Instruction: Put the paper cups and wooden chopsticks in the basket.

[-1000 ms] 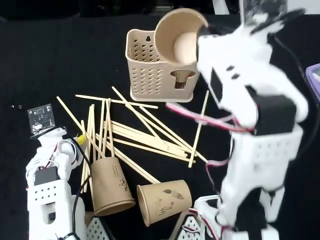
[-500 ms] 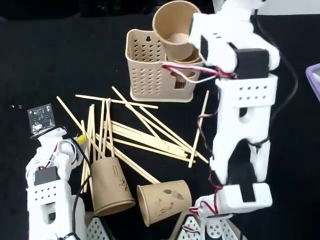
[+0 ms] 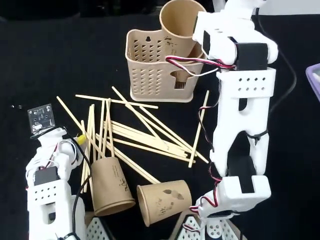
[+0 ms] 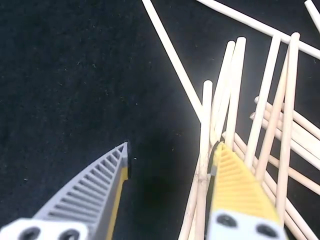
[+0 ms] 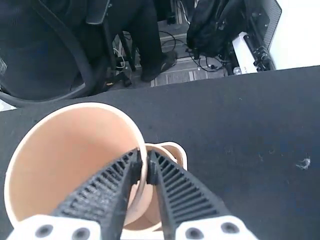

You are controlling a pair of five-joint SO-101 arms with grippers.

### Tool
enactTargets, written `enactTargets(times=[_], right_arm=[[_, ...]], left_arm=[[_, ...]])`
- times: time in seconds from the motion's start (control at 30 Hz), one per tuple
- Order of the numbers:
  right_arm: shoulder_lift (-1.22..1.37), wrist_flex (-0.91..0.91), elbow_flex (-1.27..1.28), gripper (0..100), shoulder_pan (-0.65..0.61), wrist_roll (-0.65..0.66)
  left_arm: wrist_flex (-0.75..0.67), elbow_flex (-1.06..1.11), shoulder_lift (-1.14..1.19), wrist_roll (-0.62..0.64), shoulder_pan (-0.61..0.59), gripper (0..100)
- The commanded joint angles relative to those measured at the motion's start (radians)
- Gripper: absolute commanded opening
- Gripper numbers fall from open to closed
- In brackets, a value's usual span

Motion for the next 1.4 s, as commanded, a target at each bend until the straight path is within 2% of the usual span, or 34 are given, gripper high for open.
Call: enactTargets(times=[0.0,0.4,0.6,0.8,0.97,1.2,1.37], right_arm=[[0.001,-0.049,-0.042,1.1,0.051,-0.009],[0.004,-0.020,-0.031,2.1,0.068,-0.005],[0.002,0.008,-0.033,19.4,0.069,-0.005],[-0.008,0.021,-0.047,17.5,0.077,-0.005],[-0.007,0.201,-0.131,16.2,0.069,0.000],[-0.007,0.413,-0.262,15.9,0.066,0.126],[-0.010,0.425,-0.179,15.9,0.037,0.187]], left_arm=[[-0.002,-0.005,-0.008,0.005,-0.005,26],[-0.002,-0.005,-0.008,0.005,-0.008,26],[-0.002,-0.005,-0.006,0.005,-0.008,26],[-0.003,0.005,-0.015,0.005,-0.007,26],[-0.003,0.005,-0.015,0.005,-0.005,26],[-0.032,0.019,-0.014,0.005,-0.004,26],[-0.032,0.022,-0.014,0.005,-0.002,26]])
